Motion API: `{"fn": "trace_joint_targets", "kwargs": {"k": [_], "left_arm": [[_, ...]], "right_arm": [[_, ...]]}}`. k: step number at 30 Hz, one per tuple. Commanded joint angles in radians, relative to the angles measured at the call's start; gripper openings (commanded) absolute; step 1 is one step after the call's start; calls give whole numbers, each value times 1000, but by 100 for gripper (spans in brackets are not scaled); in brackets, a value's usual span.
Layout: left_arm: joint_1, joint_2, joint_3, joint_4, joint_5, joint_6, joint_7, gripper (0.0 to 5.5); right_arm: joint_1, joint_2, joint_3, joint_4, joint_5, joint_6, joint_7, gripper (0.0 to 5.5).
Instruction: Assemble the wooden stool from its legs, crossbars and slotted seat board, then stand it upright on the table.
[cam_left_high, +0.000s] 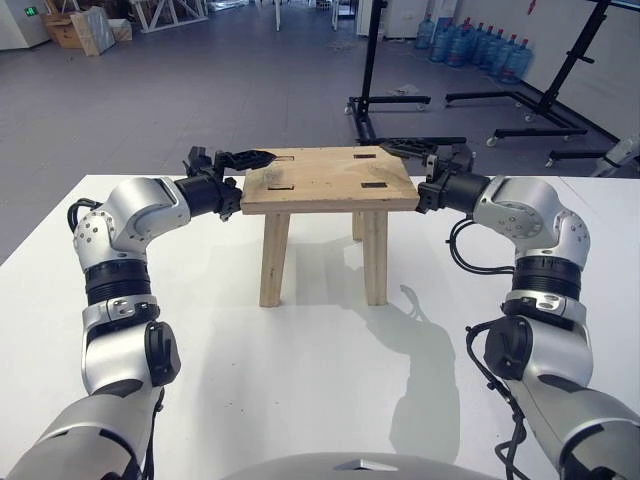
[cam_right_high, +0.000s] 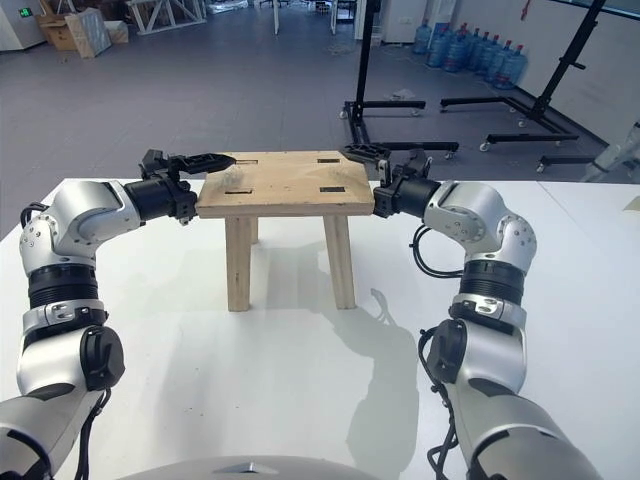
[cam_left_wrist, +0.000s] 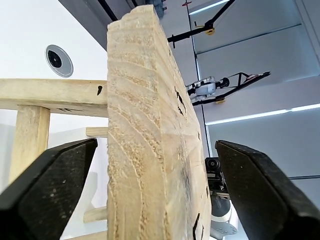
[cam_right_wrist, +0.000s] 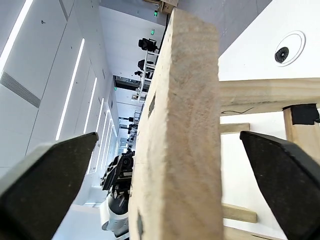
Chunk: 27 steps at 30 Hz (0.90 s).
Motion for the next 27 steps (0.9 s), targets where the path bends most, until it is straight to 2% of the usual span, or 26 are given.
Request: {"fn": "trace_joint_targets", "kwargs": {"k": [1, 7, 9, 12, 13, 15, 17, 19, 23, 27], "left_arm": [[-41, 30, 4, 46, 4, -10, -11, 434], [-73, 94, 11, 91, 14, -13, -41, 434], [-66, 163, 10, 107, 107, -3, -118, 434], [24, 334, -31, 94, 436, -117, -384, 434], [78, 392, -82, 55, 608, -246, -508, 434], [172, 433, -149, -56, 884, -516, -673, 434], [273, 399, -233, -209, 1179, -837, -695, 434], [339, 354, -321, -288, 1395, -1003, -656, 434], [420, 232, -393, -339, 1643, -1153, -560, 434], [469, 146, -321, -344, 1710, -1188, -535, 434]], "right_arm": [[-36, -56, 7, 53, 2, 1, 30, 538], [-23, -149, 6, 131, -56, 16, 120, 538], [-7, -208, -12, 150, -108, 18, 180, 538], [100, -349, -15, 69, -333, -61, 372, 538], [176, -372, -15, -21, -440, -145, 438, 538], [316, -357, 11, -230, -671, -365, 514, 538], [413, -276, 129, -423, -971, -620, 434, 538], [450, -212, 251, -518, -1212, -771, 343, 538], [433, -105, 382, -482, -1512, -952, 297, 538], [419, -27, 390, -413, -1659, -1046, 309, 538]]}}
